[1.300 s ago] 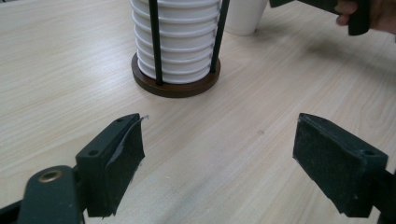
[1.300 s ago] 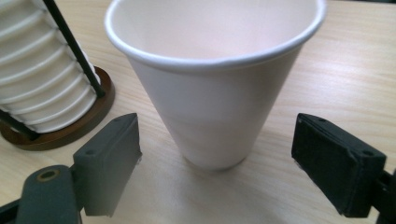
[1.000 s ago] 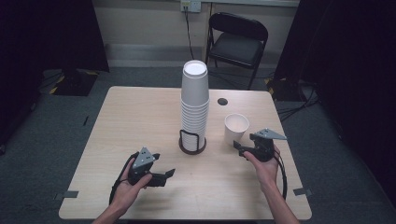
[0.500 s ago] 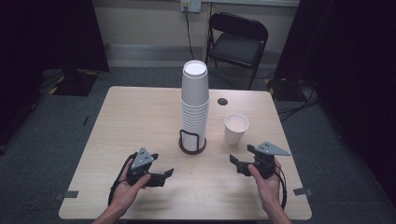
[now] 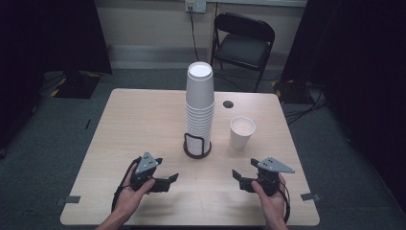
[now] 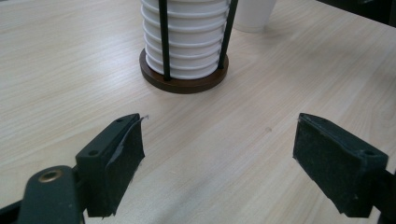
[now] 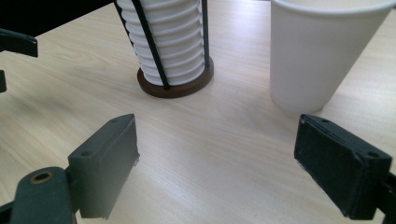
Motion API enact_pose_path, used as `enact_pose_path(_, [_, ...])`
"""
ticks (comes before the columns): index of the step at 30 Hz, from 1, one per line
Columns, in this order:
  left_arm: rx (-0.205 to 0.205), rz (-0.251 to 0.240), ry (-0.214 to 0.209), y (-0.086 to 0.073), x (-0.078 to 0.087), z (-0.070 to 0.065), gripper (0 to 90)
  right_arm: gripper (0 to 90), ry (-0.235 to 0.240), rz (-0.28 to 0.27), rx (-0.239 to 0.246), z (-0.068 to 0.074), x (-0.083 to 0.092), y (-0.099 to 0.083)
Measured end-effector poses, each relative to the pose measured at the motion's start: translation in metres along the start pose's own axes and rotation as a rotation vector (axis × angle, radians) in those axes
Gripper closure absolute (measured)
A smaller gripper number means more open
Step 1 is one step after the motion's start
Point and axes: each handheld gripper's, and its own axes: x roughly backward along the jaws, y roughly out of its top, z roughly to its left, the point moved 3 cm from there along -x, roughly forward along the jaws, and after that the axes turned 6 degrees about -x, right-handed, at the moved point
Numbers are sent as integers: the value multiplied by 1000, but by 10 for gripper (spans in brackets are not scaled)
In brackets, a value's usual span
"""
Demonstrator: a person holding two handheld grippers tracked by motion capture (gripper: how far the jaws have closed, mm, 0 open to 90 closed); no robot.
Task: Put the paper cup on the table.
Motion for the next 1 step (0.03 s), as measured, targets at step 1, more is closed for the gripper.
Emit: enact_pose_path(1, [4, -3, 0, 0, 0, 0, 160, 131, -2, 7, -2, -1, -1, -2])
